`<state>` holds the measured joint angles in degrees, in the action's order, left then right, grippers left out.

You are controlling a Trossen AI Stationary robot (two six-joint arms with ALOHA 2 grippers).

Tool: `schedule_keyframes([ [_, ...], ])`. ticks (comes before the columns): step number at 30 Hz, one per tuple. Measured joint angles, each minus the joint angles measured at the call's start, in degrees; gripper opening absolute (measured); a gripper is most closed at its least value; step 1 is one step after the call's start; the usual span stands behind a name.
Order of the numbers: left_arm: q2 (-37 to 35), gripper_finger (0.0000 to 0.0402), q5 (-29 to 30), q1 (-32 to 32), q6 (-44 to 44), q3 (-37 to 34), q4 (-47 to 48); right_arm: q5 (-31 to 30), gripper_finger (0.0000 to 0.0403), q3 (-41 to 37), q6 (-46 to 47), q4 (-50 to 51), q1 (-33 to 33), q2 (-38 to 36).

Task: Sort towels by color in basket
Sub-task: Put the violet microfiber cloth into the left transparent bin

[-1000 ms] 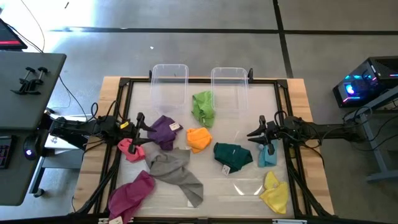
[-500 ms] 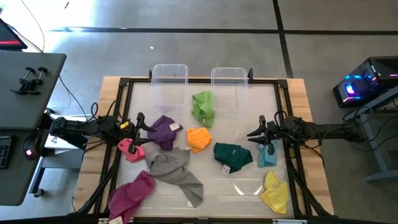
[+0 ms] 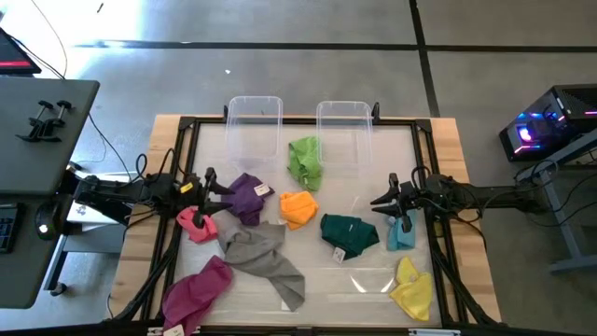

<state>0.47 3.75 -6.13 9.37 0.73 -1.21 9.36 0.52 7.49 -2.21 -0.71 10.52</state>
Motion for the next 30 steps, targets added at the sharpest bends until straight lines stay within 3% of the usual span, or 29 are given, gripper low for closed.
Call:
schedule_keyframes([
  [9, 0.0, 0.0179, -0.1, 0.0, -3.5, 0.0, 0.0, 0.0, 0.0082, 0.0, 0.0, 0.0, 0.0, 0.0],
  [12, 0.5, 0.0179, -3.3, -0.1, -7.3, 0.0, 0.9, 0.0, 0.0082, 0.0, 0.0, 0.0, 0.0, 0.0],
  [15, 2.8, 0.0179, -4.7, -0.8, -11.9, 0.0, 0.8, 0.0, 0.0082, 0.0, 0.0, 0.0, 0.0, 0.0],
  [18, 7.4, 0.0179, -4.0, -2.5, -11.0, 0.0, 1.0, 0.0, 0.0082, 0.0, 0.0, 0.0, 0.0, 0.0],
  [21, 13.4, 0.0179, 0.0, -4.6, -7.0, 0.0, 0.4, 0.0, 0.0082, 0.0, 0.0, 0.0, 0.0, 0.0],
  [30, 30.1, 0.0179, 23.6, -10.6, 2.9, 0.9, -0.2, 0.0, 0.0082, 0.0, 0.0, 0.0, 0.0, 0.0],
])
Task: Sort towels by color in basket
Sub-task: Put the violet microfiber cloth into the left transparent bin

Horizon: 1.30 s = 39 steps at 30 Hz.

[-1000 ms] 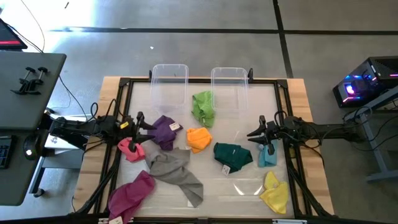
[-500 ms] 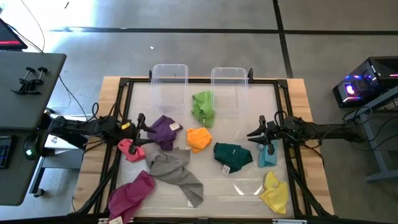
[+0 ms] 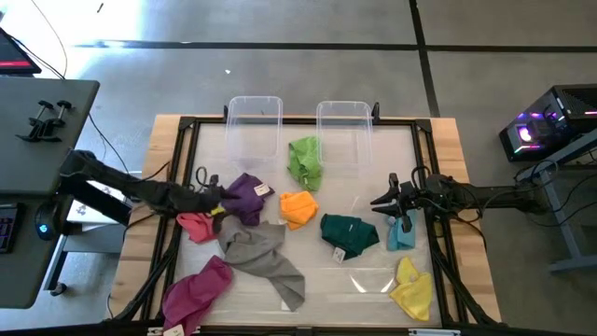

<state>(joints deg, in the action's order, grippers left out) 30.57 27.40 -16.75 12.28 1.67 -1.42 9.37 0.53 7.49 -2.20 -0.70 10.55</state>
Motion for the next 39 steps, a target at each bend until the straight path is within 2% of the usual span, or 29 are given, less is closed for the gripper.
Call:
schedule_keyframes([
  [2, 2.9, 0.0179, 3.0, -0.3, 1.4, 0.0, 0.3, 0.0, 0.0082, 0.0, 0.0, 0.0, 0.0, 0.0],
  [8, 10.0, 0.0189, 6.4, 0.3, 6.9, 0.0, 0.2, 0.0, 0.0082, 0.0, 0.0, 0.0, 0.0, 0.0],
  [16, 17.0, 0.0201, 6.1, 1.5, 13.2, 0.1, -0.3, 0.0, 0.0082, 0.0, 0.0, 0.0, 0.0, 0.0],
  [20, 19.9, 0.0177, 2.9, 1.4, 13.9, 0.1, -2.3, 0.0, 0.0082, 0.0, 0.0, 0.0, 0.0, 0.0],
  [23, 22.2, 0.0129, 2.7, 0.7, 10.0, 0.1, -4.4, 0.0, 0.0082, 0.0, 0.0, 0.0, 0.0, 0.0],
  [28, 25.3, 0.0019, 3.6, 0.5, 8.4, 0.1, -11.9, 0.1, 0.0082, 0.0, 0.0, 0.0, 0.0, 0.0],
  [33, 26.4, 0.0013, 4.0, -1.4, 0.5, 1.0, -20.8, 0.1, 0.0082, 0.0, 0.0, 0.0, 0.0, 0.0],
  [39, 26.4, 0.0004, 11.0, -4.9, -18.6, 5.0, -33.3, 0.1, 0.0082, 0.0, 0.0, 0.0, 0.0, 0.0],
])
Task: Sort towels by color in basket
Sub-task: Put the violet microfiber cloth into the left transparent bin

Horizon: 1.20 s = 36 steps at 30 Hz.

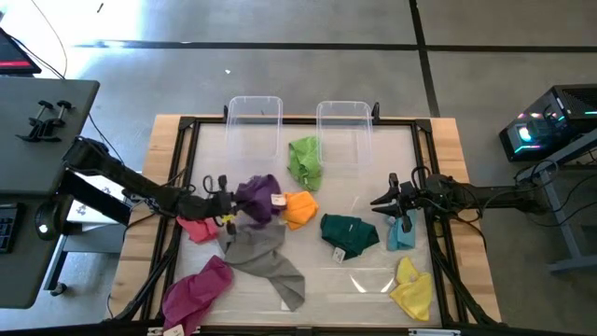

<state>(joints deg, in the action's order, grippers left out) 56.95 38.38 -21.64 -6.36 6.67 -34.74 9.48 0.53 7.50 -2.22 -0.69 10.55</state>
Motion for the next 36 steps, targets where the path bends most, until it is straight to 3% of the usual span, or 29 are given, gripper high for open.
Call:
schedule_keyframes([
  [7, 0.0, 0.0002, 1.3, 0.4, -22.1, 1.3, -19.8, 0.0, 0.0082, 0.0, 0.0, 0.0, 0.0, 0.0],
  [14, 0.0, 0.0001, 1.8, 7.1, -32.3, 1.6, -38.4, -0.1, 0.0082, 0.0, 0.0, 0.0, 0.0, 0.0],
  [17, 0.0, 0.0001, 6.8, 11.9, -34.5, 4.6, -40.1, -0.3, 0.0082, 0.0, 0.0, 0.0, 0.0, 0.0],
  [21, 0.2, 0.0001, 15.5, 18.4, -37.6, 11.6, -29.9, -0.2, 0.0082, 0.0, 0.0, 0.0, 0.0, 0.0],
  [26, 0.9, 0.0001, 20.4, 25.6, -29.4, 22.6, -0.4, -0.2, 0.0082, 0.0, 0.0, 0.0, 0.0, 0.0],
  [31, 3.6, 0.0001, 17.1, 31.4, -14.1, 31.4, 25.5, -0.2, 0.0082, 0.0, 0.0, 0.0, 0.0, 0.0],
  [36, 7.8, 0.0002, 8.9, 36.1, -7.6, 37.0, 36.0, -0.2, 0.0082, 0.0, 0.0, 0.0, 0.0, 0.0],
])
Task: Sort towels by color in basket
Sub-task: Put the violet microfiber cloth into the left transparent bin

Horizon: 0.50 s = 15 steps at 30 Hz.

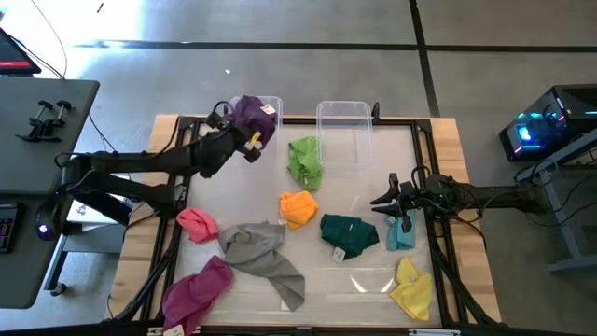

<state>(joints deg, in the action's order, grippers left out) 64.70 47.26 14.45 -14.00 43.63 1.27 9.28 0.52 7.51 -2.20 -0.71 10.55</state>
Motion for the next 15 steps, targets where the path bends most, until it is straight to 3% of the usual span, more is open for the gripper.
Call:
schedule_keyframes([
  [4, 4.0, 0.0003, -6.3, 2.8, 3.3, 4.7, 6.6, 0.0, 0.0082, 0.0, 0.0, 0.0, 0.0, 0.0],
  [7, 7.1, 0.0011, -6.8, 4.3, 6.7, 8.4, 12.1, 0.0, 0.0082, 0.0, 0.0, 0.0, 0.0, 0.0],
  [15, 13.9, 0.01, -11.2, 7.1, 9.5, 15.6, 25.1, 0.0, 0.0082, 0.0, 0.0, 0.0, 0.0, 0.0],
])
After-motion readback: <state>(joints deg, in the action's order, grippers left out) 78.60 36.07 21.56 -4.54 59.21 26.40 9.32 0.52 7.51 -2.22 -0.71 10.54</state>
